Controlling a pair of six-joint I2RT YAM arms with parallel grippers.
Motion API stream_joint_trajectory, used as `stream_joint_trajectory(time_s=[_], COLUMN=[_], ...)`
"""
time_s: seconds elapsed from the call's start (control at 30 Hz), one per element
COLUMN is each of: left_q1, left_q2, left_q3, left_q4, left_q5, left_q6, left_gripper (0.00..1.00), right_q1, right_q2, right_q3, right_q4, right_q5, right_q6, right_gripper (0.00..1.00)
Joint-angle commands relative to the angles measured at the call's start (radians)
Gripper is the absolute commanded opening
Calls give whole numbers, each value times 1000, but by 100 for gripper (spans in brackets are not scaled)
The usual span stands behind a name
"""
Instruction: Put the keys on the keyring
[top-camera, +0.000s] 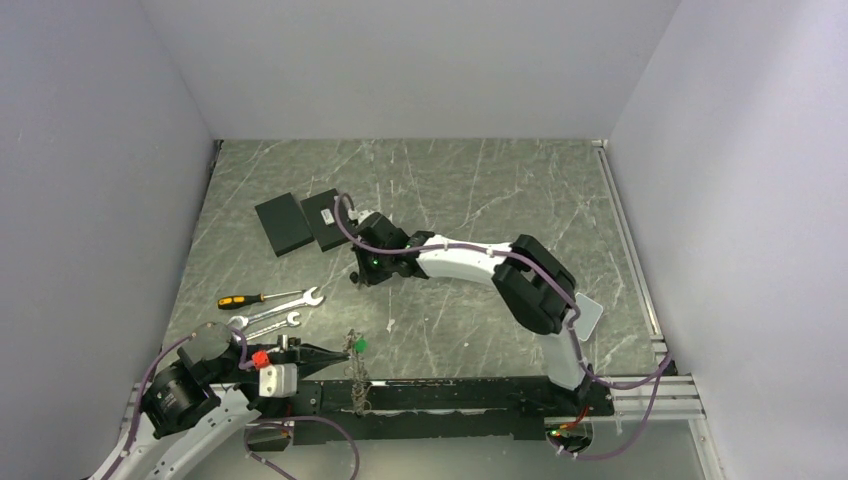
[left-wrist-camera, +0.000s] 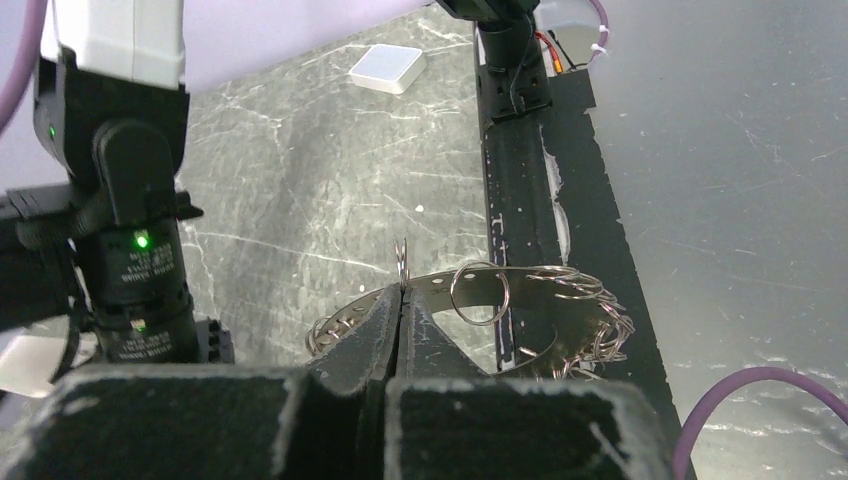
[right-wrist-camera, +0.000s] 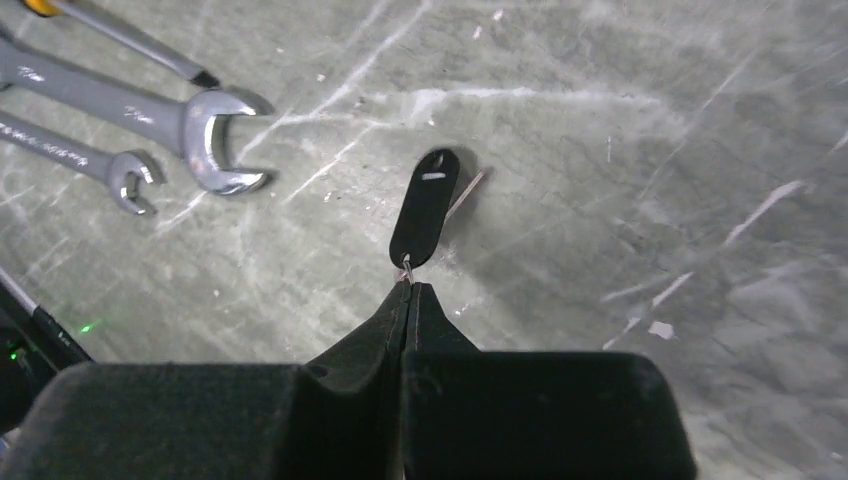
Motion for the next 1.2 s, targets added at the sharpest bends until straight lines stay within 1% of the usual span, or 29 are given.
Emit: stream_joint_trajectory(time_s=[0.0, 0.2, 0.4, 0.5, 0.57, 0.63, 0.73, 0.83, 0.93, 1.0, 1.1, 1.17], left_q1=[-2, -2, -2, -2, -2, -2, -2, -2, -1, 2, 9, 12], left_q2=[-12, -9, -5, 38, 85, 126, 167, 213, 283, 344, 407, 451], left_q3=[9, 11, 10, 16, 25, 26, 4, -34, -62, -61, -58, -64], left_q4=[36, 47, 95, 134, 154, 186, 263, 375, 503, 553, 628, 713], left_q5=[12, 15, 18, 26, 40, 54, 70, 98, 137, 172, 223, 248], left_q6=[15, 2, -13, -11, 1, 11, 12, -5, -39, -54, -85, -111], left_gripper=[0, 0, 0, 0, 0, 0, 0, 0, 0, 0, 0, 0], right_q1=[5, 5, 6, 8, 9, 14, 23, 28, 44, 59, 76, 80], right_q2=[-137, -279, -536, -657, -730, -797, -894, -980, -1062, -1107, -1162, -1189], right_q3=[-22, -68, -207, -269, -300, -332, -382, -427, -466, -493, -525, -533], right_q4=[64, 9, 27, 22, 14, 8, -2, -34, -72, -89, -101, -107], right_q5=[44, 79, 70, -29, -106, -152, -202, -259, -277, -277, -314, -341], right_q6=[-126, -324, -578, -691, -740, -782, -866, -949, -1029, -1078, -1131, -1140], right_gripper=[0, 0, 0, 0, 0, 0, 0, 0, 0, 0, 0, 0])
